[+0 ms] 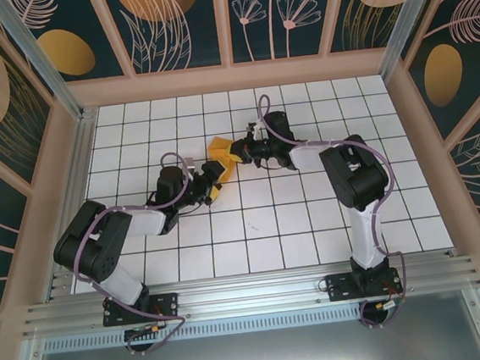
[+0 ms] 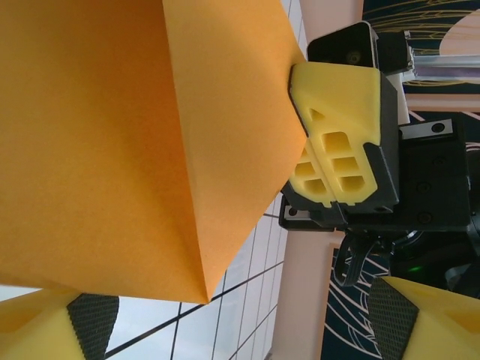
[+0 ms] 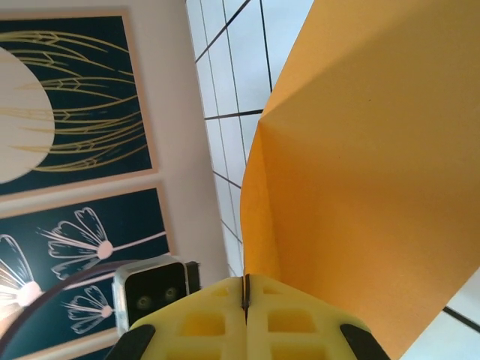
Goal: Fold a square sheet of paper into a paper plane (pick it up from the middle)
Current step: Turn over the paper at the center of the table.
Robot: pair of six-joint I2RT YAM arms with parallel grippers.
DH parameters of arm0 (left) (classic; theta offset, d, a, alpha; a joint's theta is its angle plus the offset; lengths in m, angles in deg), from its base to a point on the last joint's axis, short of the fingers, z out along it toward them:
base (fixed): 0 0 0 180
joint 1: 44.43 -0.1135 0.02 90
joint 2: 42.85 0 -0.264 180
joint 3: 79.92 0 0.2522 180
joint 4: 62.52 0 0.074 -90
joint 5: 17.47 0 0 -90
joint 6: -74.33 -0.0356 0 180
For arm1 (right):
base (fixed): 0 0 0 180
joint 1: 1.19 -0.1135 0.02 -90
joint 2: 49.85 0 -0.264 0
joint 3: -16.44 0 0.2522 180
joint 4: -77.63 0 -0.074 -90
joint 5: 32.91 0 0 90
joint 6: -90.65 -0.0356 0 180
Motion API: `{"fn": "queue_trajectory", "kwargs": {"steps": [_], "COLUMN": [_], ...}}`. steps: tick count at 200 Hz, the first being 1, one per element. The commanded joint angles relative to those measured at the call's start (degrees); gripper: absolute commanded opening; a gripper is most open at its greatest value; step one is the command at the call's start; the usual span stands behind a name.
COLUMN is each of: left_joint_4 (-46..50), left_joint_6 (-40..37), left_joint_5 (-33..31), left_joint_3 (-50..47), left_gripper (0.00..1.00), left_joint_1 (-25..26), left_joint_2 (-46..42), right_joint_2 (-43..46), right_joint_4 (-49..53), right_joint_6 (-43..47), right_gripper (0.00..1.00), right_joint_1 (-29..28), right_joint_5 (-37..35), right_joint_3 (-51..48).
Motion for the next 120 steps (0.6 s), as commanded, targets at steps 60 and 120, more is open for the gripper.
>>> {"fn": "queue_trajectory", "kwargs": {"steps": [60,120], "left_joint_4": [-12.9,-12.0], "left_joint_6": [5.6,9.0], "left_joint_5": [-2.7,-8.0], "left_joint_3": [-1.6,-7.7], "left_gripper": [0.89,0.90], "left_joint_1": [2.1,2.1], "left_joint_2": [3.1,-1.4], "right_joint_2": [1.1,1.2], "right_joint_4": [-10.8,-8.8], "right_joint_6": [-13.4,-12.0], "right_gripper": [0.01,0.02], "right_joint_1": [-0.7,-0.6], "right_joint_5": [0.0,-2.2], "right_joint_3": [-1.8,-1.7]}}
